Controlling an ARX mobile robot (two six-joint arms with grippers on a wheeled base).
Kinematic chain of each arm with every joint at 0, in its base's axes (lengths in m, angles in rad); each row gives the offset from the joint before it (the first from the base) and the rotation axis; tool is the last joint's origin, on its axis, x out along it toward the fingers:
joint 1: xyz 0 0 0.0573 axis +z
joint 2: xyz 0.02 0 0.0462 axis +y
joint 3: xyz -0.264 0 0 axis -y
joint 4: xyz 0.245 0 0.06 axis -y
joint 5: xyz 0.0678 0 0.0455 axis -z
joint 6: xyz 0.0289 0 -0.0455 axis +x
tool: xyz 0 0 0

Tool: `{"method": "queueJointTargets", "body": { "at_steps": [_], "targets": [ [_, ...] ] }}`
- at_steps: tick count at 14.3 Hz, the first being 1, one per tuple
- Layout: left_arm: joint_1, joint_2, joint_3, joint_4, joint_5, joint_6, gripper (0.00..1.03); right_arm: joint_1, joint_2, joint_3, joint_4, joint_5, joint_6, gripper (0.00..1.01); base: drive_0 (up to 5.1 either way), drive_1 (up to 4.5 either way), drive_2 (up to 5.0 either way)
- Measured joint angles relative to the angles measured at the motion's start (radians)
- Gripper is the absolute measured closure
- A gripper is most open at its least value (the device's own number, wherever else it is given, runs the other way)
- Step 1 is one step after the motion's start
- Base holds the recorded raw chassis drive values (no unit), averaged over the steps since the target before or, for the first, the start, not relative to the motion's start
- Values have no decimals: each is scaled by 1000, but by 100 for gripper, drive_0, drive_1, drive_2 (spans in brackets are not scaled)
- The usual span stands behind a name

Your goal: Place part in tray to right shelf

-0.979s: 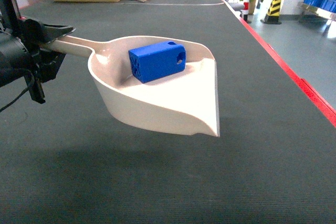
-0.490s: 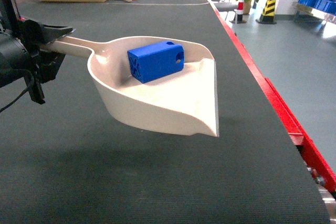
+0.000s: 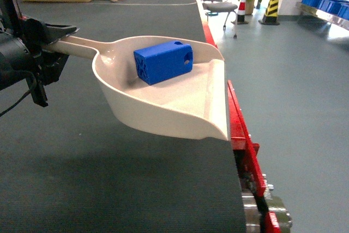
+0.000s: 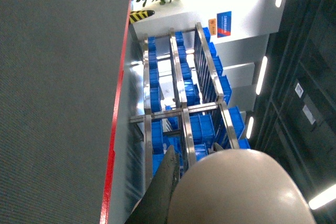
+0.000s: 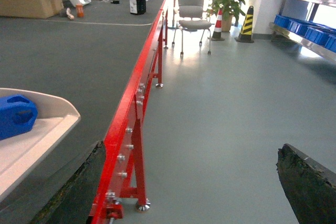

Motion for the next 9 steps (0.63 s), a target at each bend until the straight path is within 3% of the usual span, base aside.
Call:
{"method": "queueJointTargets", "body": {
  "at_steps": [9],
  "targets": [
    [-3,0,0,0,3,0,89,0,3,-1,1,3,0,3,0,0,0]
  ]
}}
